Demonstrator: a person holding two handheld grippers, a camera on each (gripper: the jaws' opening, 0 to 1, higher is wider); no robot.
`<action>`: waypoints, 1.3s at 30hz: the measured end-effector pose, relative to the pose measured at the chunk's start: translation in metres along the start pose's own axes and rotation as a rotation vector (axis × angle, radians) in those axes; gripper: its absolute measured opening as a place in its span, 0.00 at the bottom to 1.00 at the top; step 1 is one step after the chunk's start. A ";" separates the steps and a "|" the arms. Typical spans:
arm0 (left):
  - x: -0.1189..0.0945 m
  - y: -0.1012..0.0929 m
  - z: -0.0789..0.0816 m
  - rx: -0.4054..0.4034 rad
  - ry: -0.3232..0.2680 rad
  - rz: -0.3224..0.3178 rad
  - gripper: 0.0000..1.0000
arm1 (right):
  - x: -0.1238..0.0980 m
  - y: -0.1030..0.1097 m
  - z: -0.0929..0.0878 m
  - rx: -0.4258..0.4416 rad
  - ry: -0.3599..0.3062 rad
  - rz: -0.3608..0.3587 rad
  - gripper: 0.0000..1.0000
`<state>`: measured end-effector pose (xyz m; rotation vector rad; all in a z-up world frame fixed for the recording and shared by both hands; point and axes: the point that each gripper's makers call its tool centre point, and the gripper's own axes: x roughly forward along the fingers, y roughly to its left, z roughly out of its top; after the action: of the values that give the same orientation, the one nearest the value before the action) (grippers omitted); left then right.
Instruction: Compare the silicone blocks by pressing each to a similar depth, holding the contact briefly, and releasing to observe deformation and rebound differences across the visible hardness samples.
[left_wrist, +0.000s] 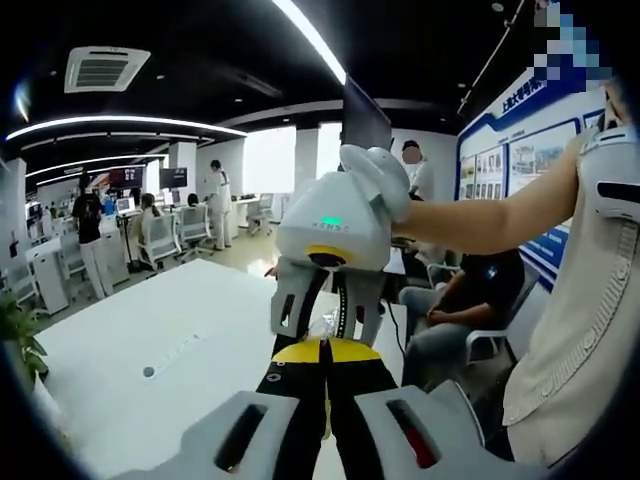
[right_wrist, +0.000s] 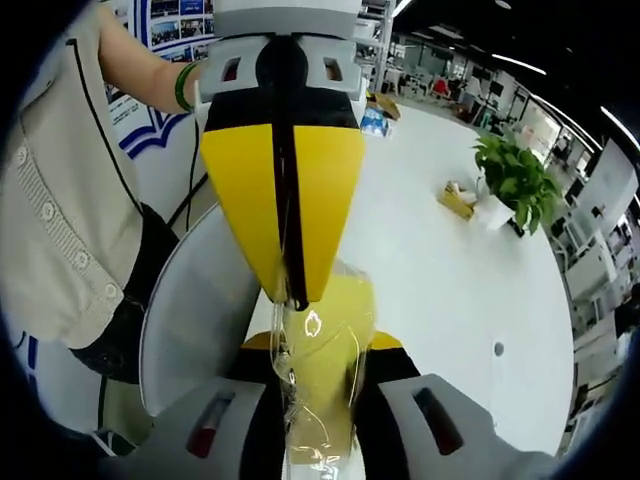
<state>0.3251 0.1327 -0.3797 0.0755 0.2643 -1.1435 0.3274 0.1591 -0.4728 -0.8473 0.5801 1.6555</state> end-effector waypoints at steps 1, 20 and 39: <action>0.000 0.001 0.000 0.003 -0.001 0.006 0.00 | 0.000 0.000 0.000 0.000 0.001 0.001 0.18; -0.005 -0.003 -0.002 -0.013 -0.012 0.009 0.00 | 0.003 0.000 -0.002 0.012 -0.009 -0.009 0.27; -0.011 -0.001 0.002 -0.051 -0.046 0.008 0.00 | 0.002 0.000 0.004 0.030 -0.082 -0.050 0.33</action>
<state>0.3198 0.1419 -0.3754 0.0048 0.2521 -1.1287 0.3267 0.1631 -0.4715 -0.7626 0.5217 1.6238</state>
